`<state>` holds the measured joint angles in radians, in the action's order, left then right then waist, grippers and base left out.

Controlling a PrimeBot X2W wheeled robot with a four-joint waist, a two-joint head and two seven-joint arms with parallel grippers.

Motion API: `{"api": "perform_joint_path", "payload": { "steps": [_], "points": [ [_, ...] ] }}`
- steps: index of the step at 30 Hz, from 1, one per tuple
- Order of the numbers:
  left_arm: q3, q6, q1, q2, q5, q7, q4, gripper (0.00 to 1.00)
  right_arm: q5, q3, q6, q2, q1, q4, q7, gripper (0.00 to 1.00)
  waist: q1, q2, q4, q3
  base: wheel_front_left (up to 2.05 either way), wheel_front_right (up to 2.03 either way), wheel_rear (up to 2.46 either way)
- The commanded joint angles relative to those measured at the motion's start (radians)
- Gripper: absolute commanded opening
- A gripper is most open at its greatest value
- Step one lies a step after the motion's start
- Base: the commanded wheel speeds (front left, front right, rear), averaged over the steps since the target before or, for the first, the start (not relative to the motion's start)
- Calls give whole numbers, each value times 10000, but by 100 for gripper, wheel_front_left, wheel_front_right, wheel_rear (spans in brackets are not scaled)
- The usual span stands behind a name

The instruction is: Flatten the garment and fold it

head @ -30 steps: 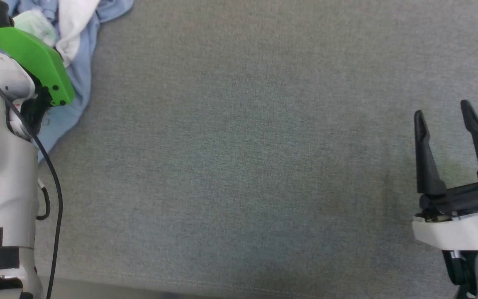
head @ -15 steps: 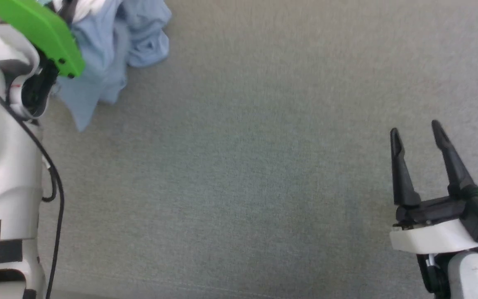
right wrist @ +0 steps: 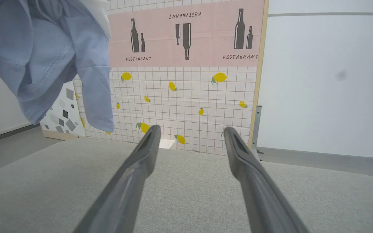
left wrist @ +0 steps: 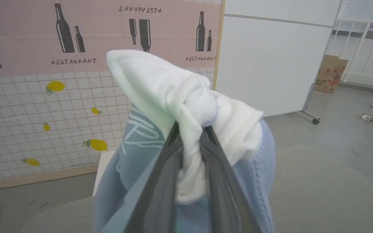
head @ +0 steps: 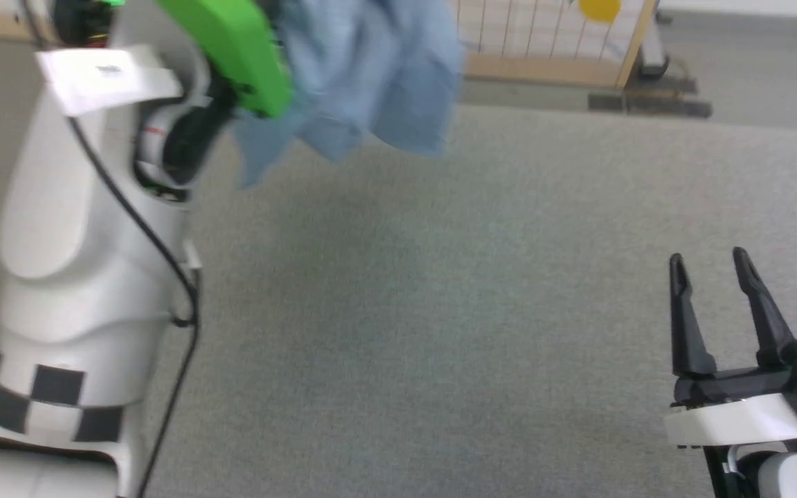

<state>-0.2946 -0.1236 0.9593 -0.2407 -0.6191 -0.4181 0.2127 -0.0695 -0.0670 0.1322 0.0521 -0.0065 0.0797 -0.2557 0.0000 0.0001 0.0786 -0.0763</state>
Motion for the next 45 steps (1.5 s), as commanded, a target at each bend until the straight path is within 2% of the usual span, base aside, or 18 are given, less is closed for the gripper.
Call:
{"api": "perform_joint_path", "payload": {
  "steps": [1,7,14,19,24,26,29,30,31,32,33,34,39,42,45],
  "points": [
    [-134,-69,178,197,-275,-16,-236,0,-68,-87,-15,-16,104,14,-55,100,0,-1,-415,579,0,0,0],
    [-880,-69,-225,904,-660,49,-925,0,-81,-456,-15,-17,20,195,-58,100,0,-1,-889,520,0,0,0],
    [-2453,-70,-1421,1348,-52,1201,-780,0,-79,-761,-15,-17,-68,388,-59,100,0,-1,-1521,124,0,0,0],
    [-3283,-38,-2302,1619,555,2629,280,0,-120,-841,-15,-18,-164,475,-60,100,0,-1,-1921,-351,0,0,0],
    [-4025,176,-2795,1782,1283,4111,1959,0,-180,-779,-15,-18,-417,515,-60,100,0,-1,-2265,-944,0,0,0],
    [-4196,248,-2935,1824,1305,4405,2767,0,-195,-739,-15,-18,-556,506,-60,100,0,-1,-2373,-1134,0,0,0],
    [-4519,215,-3093,1872,1056,4284,3883,0,-212,-737,-15,-18,-702,478,-60,100,0,-1,-2437,-1289,0,0,0],
    [-4607,204,-3122,1885,890,4214,4187,5,-209,-741,-15,-18,-722,457,-60,100,0,-1,-2432,-1313,0,0,0],
    [-4698,194,-3106,1892,796,4194,4366,36,-205,-744,-15,-18,-729,440,-60,100,0,-1,-2416,-1326,0,0,0],
    [-4801,203,-3089,1896,599,4220,4466,62,-198,-754,-15,-18,-732,413,-60,100,0,-1,-2376,-1325,0,0,0],
    [-4880,234,-3070,1898,415,4256,4495,93,-191,-764,-15,-18,-734,391,-60,100,0,-1,-2335,-1321,0,0,0],
    [-4998,291,-3004,1900,256,4328,4532,100,-193,-777,-15,-18,-727,377,-60,100,0,-1,-2260,-1293,0,0,0],
    [-5289,491,-2631,1902,-335,4739,4464,100,-192,-851,-15,-18,-661,319,-60,100,0,-1,-1826,-960,0,0,0],
    [-5226,588,-2508,1903,-425,5086,4254,100,-219,-852,-15,-18,-536,303,-60,100,0,-1,-1529,-692,0,0,0],
    [-4884,892,-2698,1673,-483,5645,3740,100,-259,-831,-15,-18,-384,287,-60,100,0,-1,-1264,-438,0,0,0]
  ]
}}
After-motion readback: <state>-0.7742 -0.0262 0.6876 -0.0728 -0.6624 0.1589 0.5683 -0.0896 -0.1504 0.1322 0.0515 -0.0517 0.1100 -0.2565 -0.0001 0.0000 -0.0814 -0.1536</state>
